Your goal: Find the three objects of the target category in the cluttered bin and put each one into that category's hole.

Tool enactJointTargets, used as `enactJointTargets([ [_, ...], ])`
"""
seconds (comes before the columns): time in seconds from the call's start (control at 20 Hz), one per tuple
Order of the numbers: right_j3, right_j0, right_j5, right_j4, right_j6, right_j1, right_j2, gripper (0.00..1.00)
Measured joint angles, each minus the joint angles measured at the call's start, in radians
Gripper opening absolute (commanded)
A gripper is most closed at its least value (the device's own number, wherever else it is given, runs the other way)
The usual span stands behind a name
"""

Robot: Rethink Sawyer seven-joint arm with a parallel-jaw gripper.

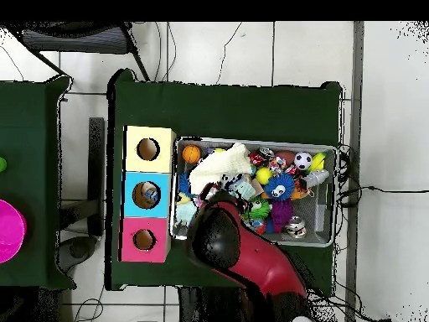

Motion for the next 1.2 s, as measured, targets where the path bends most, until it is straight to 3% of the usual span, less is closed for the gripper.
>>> enactJointTargets([
  [0.55, -0.001, 0.275, 0.06, 0.144, 0.087, -0.021, -0.145, 0.0],
  [1.2, -0.06, 0.449, 0.084, 0.234, 0.199, 0.048, -0.25, 0.0],
])
